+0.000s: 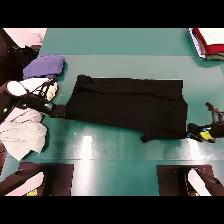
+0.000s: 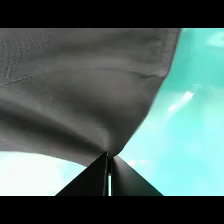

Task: Fold the shirts.

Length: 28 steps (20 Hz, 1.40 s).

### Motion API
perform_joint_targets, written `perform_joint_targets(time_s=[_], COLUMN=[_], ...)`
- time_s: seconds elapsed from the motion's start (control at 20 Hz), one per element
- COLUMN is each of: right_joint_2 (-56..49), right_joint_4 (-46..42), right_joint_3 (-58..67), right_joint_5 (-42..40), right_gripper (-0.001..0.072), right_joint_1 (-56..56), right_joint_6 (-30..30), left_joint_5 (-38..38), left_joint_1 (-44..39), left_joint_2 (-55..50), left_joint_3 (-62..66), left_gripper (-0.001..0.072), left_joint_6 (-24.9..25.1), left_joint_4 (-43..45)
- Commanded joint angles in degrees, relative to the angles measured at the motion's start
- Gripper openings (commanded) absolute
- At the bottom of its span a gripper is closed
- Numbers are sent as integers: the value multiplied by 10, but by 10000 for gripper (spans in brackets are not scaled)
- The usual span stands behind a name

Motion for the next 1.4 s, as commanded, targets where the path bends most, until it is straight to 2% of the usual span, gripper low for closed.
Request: perform_joint_targets(time_s=[0.0,0.15,0.25,0.4,0.55,0.95,1.35], right_joint_2=[85,153,179,162,63,-233,-403], right_joint_4=[-71,-60,-31,38,75,73,80], right_joint_3=[59,66,66,70,113,307,440], right_joint_5=[98,116,101,24,-29,-98,-118], right_gripper=[12,12,12,12,12,12,19], right_joint_1=[1,1,1,2,13,93,103], right_joint_6=[0,0,0,-2,-21,-21,-7], left_joint_5=[-77,-143,-146,-39,49,166,288], left_joint_1=[0,0,0,0,0,0,0], left_joint_2=[97,162,168,158,115,-53,-117], left_joint_3=[-40,-94,-88,-54,-13,26,35], left_gripper=[24,24,24,24,24,25,27], left_joint_6=[-21,-51,-54,-54,-52,-53,-55], left_joint_4=[46,24,-14,-52,-47,-47,-69])
